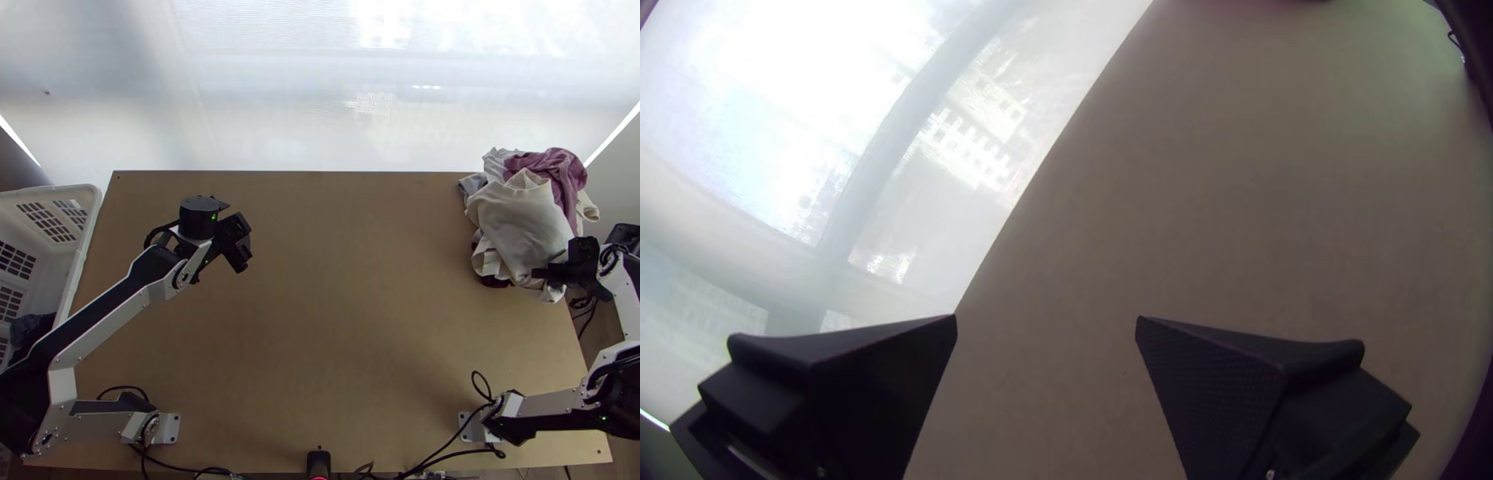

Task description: Fold the t-shirt

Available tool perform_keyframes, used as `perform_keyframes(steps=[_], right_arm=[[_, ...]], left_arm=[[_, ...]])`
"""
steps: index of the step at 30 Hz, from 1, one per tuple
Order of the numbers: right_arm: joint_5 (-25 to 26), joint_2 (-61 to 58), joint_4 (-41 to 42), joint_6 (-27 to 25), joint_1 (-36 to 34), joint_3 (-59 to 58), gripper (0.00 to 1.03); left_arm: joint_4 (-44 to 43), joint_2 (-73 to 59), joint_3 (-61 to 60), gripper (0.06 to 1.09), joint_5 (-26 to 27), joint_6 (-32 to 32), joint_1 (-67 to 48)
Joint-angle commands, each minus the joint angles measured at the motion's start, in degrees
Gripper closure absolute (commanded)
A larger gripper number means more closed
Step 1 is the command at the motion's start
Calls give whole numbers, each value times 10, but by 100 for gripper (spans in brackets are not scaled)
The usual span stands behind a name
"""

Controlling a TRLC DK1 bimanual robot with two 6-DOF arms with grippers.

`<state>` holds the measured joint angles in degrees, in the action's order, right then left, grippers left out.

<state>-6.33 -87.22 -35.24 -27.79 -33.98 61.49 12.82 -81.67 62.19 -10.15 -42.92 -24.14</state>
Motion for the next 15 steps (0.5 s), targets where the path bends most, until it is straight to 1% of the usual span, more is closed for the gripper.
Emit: perform_keyframes(steps=[1, 2, 4, 8, 15], right_arm=[[-1, -25, 44, 12, -7, 6, 37], [-1, -27, 44, 12, -7, 9, 30], [-1, -26, 44, 12, -4, 12, 3], [-2, 7, 43, 5, -6, 20, 4], [-25, 123, -4, -41, -17, 43, 4]], left_arm=[[1, 3, -4, 11, -2, 1, 0], [1, 4, -4, 11, -3, 1, 0], [1, 5, -4, 11, -5, 1, -1], [2, 12, -7, 11, -7, 1, -1], [2, 25, -15, 11, -10, 5, -4]])
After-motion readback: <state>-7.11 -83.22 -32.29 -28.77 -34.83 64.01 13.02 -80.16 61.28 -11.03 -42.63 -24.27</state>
